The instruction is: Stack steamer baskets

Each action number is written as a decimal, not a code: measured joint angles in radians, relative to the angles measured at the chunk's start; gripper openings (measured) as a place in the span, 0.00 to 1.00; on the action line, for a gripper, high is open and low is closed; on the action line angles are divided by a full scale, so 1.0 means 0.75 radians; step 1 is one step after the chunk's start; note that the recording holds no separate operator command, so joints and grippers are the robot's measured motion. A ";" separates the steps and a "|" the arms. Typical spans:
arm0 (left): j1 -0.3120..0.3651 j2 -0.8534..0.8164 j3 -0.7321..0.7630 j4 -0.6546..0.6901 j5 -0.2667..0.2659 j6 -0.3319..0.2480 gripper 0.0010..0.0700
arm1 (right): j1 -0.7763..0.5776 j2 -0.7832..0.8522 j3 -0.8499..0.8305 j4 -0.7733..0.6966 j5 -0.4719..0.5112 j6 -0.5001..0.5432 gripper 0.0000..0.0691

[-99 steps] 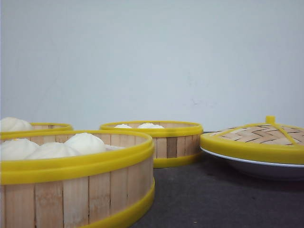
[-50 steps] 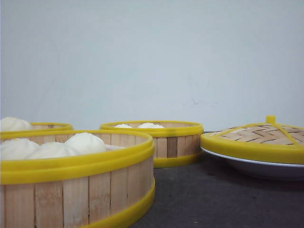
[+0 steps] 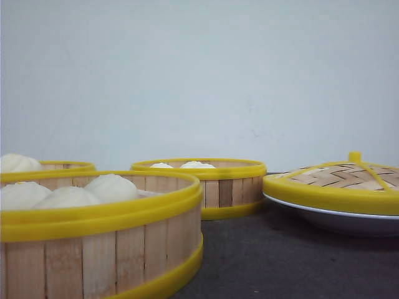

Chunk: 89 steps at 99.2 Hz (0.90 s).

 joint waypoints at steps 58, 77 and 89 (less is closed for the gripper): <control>0.000 0.271 0.052 -0.252 0.000 0.147 0.02 | 0.000 0.486 0.137 -0.456 0.000 -0.239 0.01; 0.000 0.271 0.052 -0.254 0.000 0.147 0.06 | 0.000 0.486 0.137 -0.468 0.000 -0.265 0.24; 0.000 0.271 0.052 -0.255 0.000 0.147 0.43 | 0.000 0.486 0.137 -0.468 0.000 -0.267 0.63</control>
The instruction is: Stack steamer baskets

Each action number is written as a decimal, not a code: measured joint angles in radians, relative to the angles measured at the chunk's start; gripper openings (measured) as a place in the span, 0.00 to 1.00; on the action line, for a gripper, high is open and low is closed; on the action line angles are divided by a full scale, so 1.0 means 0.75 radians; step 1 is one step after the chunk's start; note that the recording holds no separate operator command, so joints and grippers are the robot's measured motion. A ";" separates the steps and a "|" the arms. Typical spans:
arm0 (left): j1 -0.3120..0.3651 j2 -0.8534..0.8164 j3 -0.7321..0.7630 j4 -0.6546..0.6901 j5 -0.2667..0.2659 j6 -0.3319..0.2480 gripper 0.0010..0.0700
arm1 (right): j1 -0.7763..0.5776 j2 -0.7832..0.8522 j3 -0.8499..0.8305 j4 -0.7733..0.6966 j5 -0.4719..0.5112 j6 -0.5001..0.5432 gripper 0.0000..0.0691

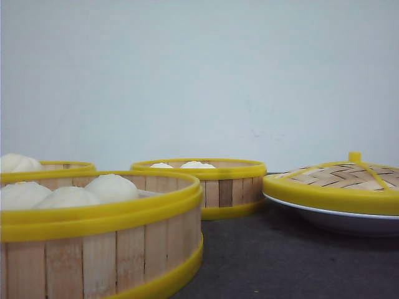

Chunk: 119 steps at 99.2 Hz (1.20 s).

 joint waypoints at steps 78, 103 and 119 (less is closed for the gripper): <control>0.000 0.000 0.000 0.000 0.000 0.000 0.71 | 0.095 0.226 0.063 0.132 -0.085 0.034 0.76; 0.000 0.000 0.000 0.001 0.000 0.000 0.71 | 0.298 0.676 0.298 0.252 -0.100 0.056 0.76; 0.000 0.000 0.000 0.000 0.000 0.000 0.71 | 0.400 0.988 0.496 0.292 -0.056 0.056 0.76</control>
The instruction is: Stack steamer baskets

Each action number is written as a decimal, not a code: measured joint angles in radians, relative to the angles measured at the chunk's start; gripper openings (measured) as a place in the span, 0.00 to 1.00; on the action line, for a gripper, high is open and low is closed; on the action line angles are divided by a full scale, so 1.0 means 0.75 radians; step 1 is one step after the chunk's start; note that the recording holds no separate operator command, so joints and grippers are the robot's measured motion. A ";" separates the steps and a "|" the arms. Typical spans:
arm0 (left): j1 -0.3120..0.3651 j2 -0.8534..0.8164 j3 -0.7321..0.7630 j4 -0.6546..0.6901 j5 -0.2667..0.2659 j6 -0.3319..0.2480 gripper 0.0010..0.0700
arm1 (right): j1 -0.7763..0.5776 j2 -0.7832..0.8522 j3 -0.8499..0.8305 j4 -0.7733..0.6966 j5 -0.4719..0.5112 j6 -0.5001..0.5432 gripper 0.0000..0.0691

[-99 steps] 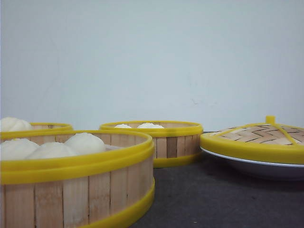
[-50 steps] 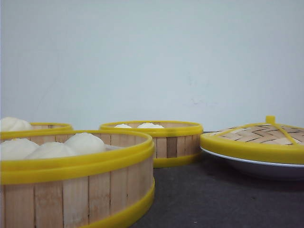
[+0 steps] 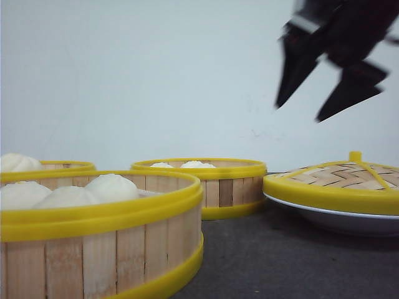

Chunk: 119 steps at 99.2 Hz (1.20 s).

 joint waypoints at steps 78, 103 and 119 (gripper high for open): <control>0.000 0.004 0.000 0.001 0.000 0.000 0.71 | 0.076 0.637 0.449 0.003 0.199 -0.001 0.42; 0.000 0.034 0.000 0.001 0.000 0.000 0.71 | 0.079 0.671 0.449 0.008 0.198 0.025 0.12; 0.000 0.052 0.000 0.001 0.000 0.000 0.71 | 0.083 0.671 0.450 0.040 0.201 0.056 0.04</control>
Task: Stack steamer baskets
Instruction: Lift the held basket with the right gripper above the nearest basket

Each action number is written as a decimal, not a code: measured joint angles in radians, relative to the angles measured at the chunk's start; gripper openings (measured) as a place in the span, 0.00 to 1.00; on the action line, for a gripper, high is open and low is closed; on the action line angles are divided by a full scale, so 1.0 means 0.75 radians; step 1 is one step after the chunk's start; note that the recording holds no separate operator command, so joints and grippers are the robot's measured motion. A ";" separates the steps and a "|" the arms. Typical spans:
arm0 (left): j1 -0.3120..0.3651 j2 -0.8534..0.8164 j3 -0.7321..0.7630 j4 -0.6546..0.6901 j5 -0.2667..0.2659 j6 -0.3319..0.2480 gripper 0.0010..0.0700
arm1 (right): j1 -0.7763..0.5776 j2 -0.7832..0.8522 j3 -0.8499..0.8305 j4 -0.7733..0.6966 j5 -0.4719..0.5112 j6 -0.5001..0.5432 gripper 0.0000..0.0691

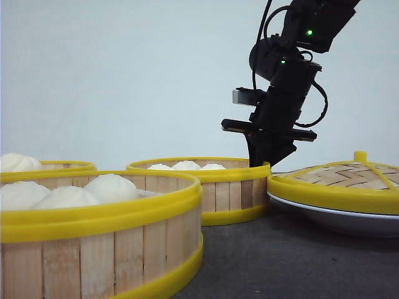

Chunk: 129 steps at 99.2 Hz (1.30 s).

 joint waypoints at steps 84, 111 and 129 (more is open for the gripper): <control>0.000 -0.020 0.000 0.002 0.000 0.001 0.71 | 0.088 -0.153 0.547 -0.676 0.012 0.093 0.04; 0.000 -0.020 0.000 0.002 0.000 0.001 0.71 | 0.168 -0.390 0.531 -0.807 0.010 0.057 0.04; 0.000 -0.024 0.000 0.002 0.000 0.001 0.71 | 0.241 -0.553 0.352 -0.731 0.009 0.054 0.04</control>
